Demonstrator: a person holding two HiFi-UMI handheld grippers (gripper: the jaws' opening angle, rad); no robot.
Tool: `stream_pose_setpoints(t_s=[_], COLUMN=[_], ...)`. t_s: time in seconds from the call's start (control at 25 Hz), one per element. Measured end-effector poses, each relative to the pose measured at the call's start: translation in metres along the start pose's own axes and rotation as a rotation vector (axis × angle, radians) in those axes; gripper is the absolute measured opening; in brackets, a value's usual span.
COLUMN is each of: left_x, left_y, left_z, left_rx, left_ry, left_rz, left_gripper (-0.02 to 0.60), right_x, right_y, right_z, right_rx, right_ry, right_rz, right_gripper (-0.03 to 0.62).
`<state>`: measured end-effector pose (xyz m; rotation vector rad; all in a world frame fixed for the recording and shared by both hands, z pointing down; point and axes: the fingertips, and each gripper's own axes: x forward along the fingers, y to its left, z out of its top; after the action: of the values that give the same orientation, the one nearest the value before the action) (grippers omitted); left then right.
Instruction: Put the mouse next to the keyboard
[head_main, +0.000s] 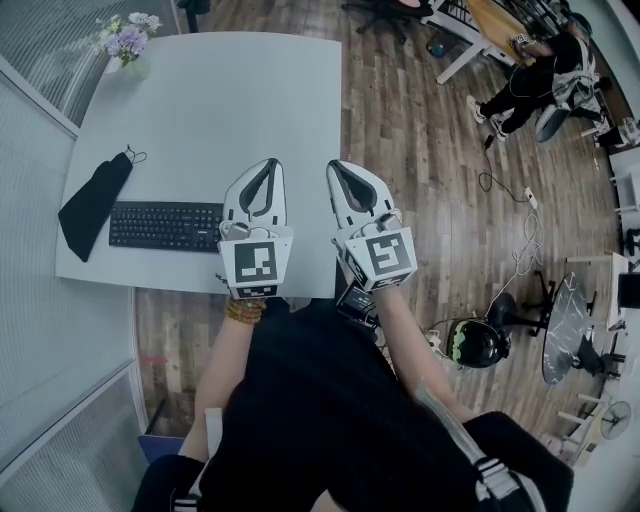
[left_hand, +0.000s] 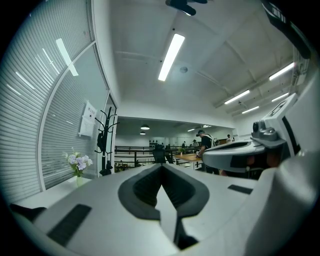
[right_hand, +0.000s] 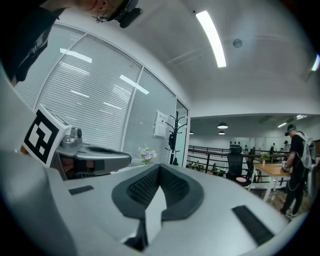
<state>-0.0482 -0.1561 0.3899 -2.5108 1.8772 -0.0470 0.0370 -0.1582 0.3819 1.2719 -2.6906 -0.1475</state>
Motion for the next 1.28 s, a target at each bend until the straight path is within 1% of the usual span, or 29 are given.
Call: stream_pose_setpoints(t_s=[0.16, 0.44, 1.28], left_x=[-0.002, -0.001, 0.001], left_y=[0.0, -0.003, -0.003], left_z=[-0.007, -0.008, -0.012], left_rx=[-0.004, -0.002, 0.0], left_ry=[0.008, 0.009, 0.028], left_rz=[-0.006, -0.019, -0.017], left_gripper=[0.011, 0.011, 0.011], right_x=[0.0, 0.001, 0.0], right_y=[0.006, 0.006, 0.006], right_z=[0.0, -0.001, -0.002], right_rx=[-0.009, -0.016, -0.012], right_ry=[-0.003, -0.006, 0.005], right_rz=[0.009, 0.006, 0.015], right_gripper=[-0.003, -0.003, -0.003])
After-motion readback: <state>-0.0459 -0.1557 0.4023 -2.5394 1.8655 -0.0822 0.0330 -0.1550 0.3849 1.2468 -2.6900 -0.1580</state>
